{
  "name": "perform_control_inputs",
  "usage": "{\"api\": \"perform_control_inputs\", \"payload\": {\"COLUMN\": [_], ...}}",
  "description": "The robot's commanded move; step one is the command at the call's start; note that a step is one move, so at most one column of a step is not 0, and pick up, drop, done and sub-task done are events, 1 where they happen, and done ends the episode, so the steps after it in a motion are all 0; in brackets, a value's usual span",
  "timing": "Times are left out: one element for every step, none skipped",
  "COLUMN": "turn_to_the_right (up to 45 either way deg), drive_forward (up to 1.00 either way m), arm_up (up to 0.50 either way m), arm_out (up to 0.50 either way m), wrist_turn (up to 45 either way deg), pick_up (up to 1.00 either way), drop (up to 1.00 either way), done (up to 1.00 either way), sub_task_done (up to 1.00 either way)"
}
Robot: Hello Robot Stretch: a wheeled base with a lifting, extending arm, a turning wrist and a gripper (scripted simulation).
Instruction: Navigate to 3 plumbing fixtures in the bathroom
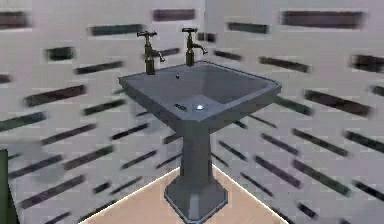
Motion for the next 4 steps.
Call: {"api": "perform_control_inputs", "payload": {"turn_to_the_right": [45.0, 45.0, 45.0, 3.0], "drive_forward": [0.00, 0.00, 0.00, 0.00], "arm_up": [0.00, 0.00, 0.00, 0.00], "arm_out": [0.00, 0.00, 0.00, 0.00], "wrist_turn": [0.0, 0.0, 0.0, 0.0], "pick_up": [0.00, 0.00, 0.00, 0.00], "drop": [0.00, 0.00, 0.00, 0.00], "done": [0.00, 0.00, 0.00, 0.00], "sub_task_done": [0.00, 0.00, 0.00, 0.00]}}
